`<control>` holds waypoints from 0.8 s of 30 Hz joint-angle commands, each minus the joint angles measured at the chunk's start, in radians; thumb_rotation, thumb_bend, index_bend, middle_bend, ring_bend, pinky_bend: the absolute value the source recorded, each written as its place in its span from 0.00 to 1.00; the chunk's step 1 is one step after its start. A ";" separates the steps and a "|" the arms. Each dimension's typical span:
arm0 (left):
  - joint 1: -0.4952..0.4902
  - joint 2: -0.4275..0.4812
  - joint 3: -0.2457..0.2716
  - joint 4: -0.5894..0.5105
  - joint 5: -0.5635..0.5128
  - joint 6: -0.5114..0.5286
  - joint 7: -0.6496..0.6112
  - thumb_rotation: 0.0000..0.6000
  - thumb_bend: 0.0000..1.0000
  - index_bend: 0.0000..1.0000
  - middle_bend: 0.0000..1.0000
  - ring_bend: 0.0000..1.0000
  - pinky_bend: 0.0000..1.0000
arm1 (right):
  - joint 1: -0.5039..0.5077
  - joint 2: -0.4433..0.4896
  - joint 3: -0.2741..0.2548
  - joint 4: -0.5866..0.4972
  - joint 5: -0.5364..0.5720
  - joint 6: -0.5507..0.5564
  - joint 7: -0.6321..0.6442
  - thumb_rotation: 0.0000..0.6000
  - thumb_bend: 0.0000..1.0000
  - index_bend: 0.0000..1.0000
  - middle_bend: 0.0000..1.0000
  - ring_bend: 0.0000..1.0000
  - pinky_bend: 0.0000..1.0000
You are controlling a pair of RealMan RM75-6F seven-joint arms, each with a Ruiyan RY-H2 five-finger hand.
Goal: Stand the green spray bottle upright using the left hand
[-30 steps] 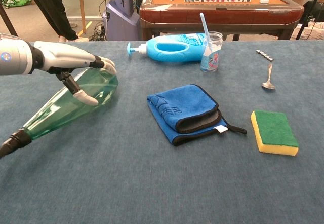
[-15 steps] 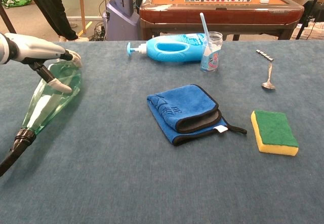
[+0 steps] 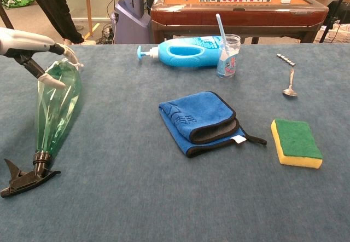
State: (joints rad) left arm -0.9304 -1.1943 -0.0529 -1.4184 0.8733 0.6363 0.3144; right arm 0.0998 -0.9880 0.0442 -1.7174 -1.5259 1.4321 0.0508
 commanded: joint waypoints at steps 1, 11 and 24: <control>0.039 0.015 0.008 -0.009 0.115 0.070 -0.020 0.98 0.18 0.10 0.00 0.00 0.00 | -0.001 0.000 -0.001 0.001 0.001 0.000 0.000 1.00 0.20 0.09 0.06 0.00 0.00; 0.119 0.060 0.074 -0.001 0.502 0.228 -0.164 1.00 0.23 0.05 0.00 0.00 0.00 | 0.005 0.000 0.000 -0.005 0.003 -0.010 -0.008 1.00 0.20 0.09 0.06 0.00 0.00; 0.069 0.065 0.049 -0.020 0.463 0.085 -0.158 1.00 0.78 0.10 0.00 0.00 0.00 | -0.003 0.000 -0.006 -0.013 0.003 -0.003 -0.015 1.00 0.20 0.09 0.06 0.00 0.00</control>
State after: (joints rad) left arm -0.8493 -1.1163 0.0056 -1.4531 1.3549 0.7418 0.1533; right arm 0.0973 -0.9875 0.0385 -1.7305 -1.5225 1.4294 0.0359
